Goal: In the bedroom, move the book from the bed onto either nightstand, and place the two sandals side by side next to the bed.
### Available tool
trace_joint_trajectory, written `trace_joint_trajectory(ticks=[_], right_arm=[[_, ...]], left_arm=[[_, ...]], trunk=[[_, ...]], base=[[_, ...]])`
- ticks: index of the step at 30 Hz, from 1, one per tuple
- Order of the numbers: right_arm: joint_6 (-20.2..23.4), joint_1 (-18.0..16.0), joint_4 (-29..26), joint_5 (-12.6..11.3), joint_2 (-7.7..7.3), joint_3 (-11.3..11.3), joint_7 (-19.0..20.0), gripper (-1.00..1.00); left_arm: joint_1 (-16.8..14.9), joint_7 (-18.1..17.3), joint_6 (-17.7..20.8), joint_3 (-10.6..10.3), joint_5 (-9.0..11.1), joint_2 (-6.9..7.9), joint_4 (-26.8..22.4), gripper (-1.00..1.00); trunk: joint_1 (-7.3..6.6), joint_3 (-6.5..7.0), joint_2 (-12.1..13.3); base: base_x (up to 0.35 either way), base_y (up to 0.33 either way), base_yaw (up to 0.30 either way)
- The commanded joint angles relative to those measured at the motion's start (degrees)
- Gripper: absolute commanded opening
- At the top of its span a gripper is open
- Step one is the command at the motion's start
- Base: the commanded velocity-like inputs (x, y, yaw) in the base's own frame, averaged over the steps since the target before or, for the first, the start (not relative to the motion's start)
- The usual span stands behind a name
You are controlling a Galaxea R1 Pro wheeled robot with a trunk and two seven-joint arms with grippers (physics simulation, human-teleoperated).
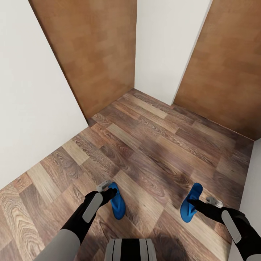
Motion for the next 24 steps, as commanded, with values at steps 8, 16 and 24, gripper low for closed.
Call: trace_joint_trajectory(ticks=[8, 16, 24], right_arm=[[0.40, -0.02, -0.10, -0.44, 0.00, -0.17, 0.27, -1.00], [0.50, -0.02, -0.13, -0.50, -0.07, -0.23, 2.39, -1.00], [0.51, -0.02, -0.06, -0.54, -0.14, -0.32, 3.64, -1.00]], left_arm=[[-0.02, -0.36, 0.32, -0.26, 0.79, -0.18, -0.10, 1.00], [-0.02, -2.34, 0.68, -0.41, 0.64, -0.34, 0.01, 1.00], [-0.02, -2.71, 0.91, -0.59, 0.54, -0.87, 0.06, 1.00]], trunk=[[-0.01, -0.04, -0.02], [-0.01, -0.04, -0.02], [-0.01, -0.04, -0.02]], base=[[0.002, 0.000, 0.000], [0.000, 0.000, 0.000], [0.000, 0.000, 0.000]])
